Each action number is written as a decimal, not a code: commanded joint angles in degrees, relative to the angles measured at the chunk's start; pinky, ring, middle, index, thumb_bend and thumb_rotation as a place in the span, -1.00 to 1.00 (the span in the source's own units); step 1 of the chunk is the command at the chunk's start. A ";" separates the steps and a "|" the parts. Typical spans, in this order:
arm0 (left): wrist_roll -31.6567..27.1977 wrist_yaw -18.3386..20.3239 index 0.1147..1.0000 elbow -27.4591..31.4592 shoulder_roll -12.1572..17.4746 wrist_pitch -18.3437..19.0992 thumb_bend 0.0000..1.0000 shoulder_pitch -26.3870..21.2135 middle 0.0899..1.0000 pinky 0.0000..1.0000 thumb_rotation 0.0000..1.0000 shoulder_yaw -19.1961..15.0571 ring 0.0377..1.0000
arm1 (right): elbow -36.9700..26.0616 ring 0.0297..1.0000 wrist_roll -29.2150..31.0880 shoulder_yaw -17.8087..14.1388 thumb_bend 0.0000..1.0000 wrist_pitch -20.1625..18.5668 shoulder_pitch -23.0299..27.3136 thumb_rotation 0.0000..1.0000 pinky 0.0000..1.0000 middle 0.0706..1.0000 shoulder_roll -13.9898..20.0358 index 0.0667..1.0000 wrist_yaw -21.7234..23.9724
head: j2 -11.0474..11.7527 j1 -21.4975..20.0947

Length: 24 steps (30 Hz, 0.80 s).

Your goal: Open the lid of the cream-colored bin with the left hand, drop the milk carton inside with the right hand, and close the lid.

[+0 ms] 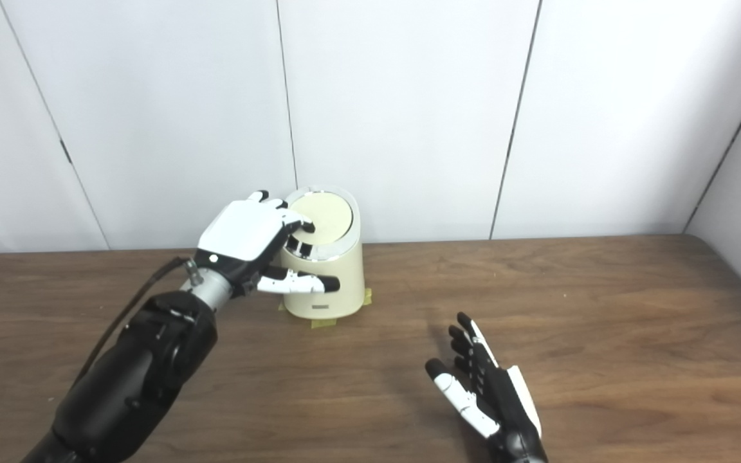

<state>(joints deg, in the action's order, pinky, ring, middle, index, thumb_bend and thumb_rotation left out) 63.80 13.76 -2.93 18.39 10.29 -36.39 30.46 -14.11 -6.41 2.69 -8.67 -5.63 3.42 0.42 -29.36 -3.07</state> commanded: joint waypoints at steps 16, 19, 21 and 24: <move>9.70 -4.04 0.50 -6.55 2.88 -6.92 0.71 1.98 0.57 1.00 0.89 6.51 0.88 | -2.51 0.82 -2.48 2.01 0.04 1.08 -0.97 0.31 0.74 0.82 0.45 0.84 0.99 | -0.04 -0.33; 8.56 -5.35 0.51 -5.97 2.37 -6.15 0.65 2.83 0.57 1.00 0.94 5.05 0.88 | -2.32 0.81 -2.20 1.86 0.03 1.36 -0.99 0.30 0.75 0.82 0.32 0.84 0.83 | -0.12 -0.22; 8.64 -7.02 0.50 -5.58 2.21 -6.20 0.58 3.15 0.56 1.00 0.91 4.55 0.88 | -2.25 0.81 -2.33 1.88 0.01 1.55 -0.99 0.30 0.75 0.81 0.46 0.85 0.85 | -0.23 -0.66; 8.51 -12.84 0.47 -6.07 1.55 -6.92 0.49 3.97 0.54 1.00 0.90 3.82 0.83 | -2.72 0.81 -3.40 2.06 0.03 0.54 -1.05 0.33 0.76 0.80 0.84 0.85 0.92 | -0.38 -0.74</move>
<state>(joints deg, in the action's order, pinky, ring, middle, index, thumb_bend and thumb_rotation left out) 72.92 0.99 -6.99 19.74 5.51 -33.77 33.53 -14.71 -9.31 4.47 -8.97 -5.72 3.41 0.99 -29.71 -3.78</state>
